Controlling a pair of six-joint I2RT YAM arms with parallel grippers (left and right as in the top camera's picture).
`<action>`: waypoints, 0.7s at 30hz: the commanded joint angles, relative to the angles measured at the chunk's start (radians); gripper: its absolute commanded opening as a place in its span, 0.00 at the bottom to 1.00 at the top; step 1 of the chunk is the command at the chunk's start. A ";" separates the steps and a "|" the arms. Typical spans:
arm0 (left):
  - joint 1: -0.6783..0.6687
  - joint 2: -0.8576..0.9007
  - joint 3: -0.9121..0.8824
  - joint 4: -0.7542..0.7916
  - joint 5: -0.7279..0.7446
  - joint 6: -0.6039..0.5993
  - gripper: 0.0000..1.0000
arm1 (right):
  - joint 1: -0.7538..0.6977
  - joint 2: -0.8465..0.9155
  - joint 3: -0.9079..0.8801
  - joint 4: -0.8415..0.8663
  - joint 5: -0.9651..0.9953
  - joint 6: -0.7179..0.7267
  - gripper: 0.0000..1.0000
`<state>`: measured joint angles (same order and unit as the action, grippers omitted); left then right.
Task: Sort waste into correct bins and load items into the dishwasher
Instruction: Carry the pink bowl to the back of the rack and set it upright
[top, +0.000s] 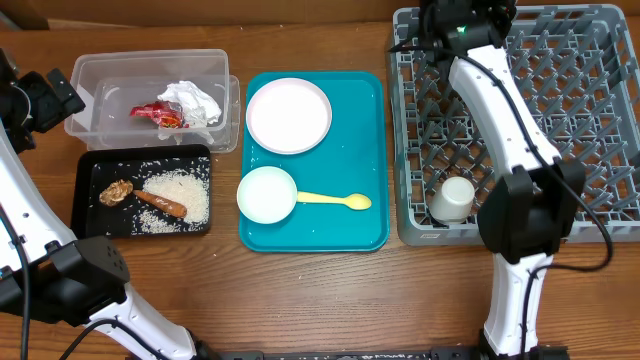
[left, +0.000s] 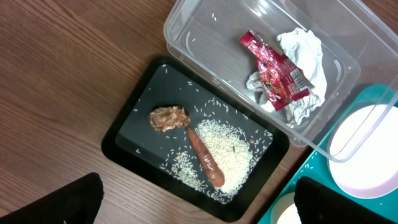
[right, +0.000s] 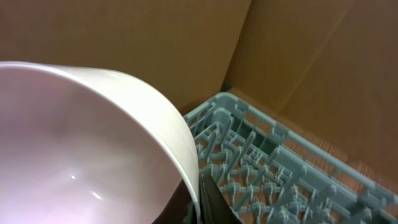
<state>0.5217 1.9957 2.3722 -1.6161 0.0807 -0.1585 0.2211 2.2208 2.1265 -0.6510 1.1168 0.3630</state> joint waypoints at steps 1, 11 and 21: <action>0.002 0.005 0.018 0.001 -0.006 -0.003 1.00 | -0.002 0.054 -0.001 0.098 0.031 -0.240 0.04; 0.002 0.005 0.018 0.001 -0.006 -0.003 1.00 | -0.003 0.145 -0.002 0.211 -0.033 -0.311 0.04; 0.002 0.005 0.018 0.001 -0.006 -0.003 1.00 | -0.026 0.205 -0.026 0.237 -0.033 -0.311 0.04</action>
<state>0.5217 1.9957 2.3722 -1.6161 0.0811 -0.1585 0.2119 2.4058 2.1166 -0.4316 1.0782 0.0517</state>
